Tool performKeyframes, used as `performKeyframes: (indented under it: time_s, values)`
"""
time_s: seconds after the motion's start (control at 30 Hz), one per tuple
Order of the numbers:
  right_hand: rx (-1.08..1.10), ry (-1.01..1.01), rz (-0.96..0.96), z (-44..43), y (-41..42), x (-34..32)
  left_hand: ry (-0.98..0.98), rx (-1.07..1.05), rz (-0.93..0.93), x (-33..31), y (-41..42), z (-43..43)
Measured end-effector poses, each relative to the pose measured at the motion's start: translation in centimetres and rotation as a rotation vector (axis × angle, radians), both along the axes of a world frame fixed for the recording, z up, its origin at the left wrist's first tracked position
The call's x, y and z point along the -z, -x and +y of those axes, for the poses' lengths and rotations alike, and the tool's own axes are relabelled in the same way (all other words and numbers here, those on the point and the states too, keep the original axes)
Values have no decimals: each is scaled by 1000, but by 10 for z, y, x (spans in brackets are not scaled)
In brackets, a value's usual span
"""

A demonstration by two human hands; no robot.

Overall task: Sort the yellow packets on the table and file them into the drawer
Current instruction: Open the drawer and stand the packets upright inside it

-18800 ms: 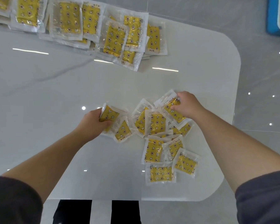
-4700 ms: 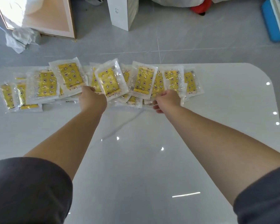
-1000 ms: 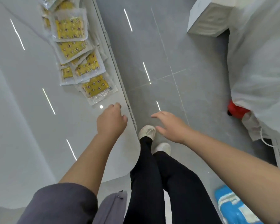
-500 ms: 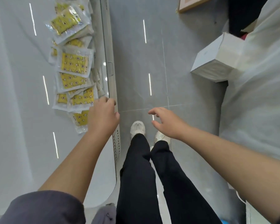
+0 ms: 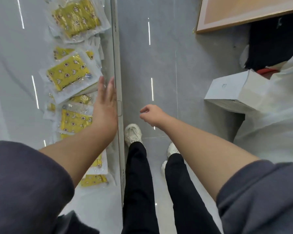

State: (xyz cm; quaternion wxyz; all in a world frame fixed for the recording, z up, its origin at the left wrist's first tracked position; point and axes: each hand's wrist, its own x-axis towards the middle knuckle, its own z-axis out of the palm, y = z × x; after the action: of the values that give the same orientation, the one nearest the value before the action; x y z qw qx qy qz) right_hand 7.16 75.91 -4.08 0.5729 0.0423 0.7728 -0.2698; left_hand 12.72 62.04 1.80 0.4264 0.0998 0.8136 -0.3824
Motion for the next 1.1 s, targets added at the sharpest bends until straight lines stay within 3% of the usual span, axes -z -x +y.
performKeyframes:
  time_s: [0.2, 0.43, 0.9, 1.0, 1.1]
  values:
    - [108, 46, -205, -39, 17, 44, -55, -112, 66, 20, -1, -6]
    - [405, 112, -383, -76, 8, 84, -120, -166, 109, 25, -4, -5]
    - [287, 113, -282, -25, 24, 79, -69, -158, 136, 24, -7, 1]
    - [358, 203, -330, -4, 25, 62, -61, -157, 138, 25, -5, 1]
    - [272, 276, -351, -10, 13, 36, -58, -150, 151, 25, -6, 0]
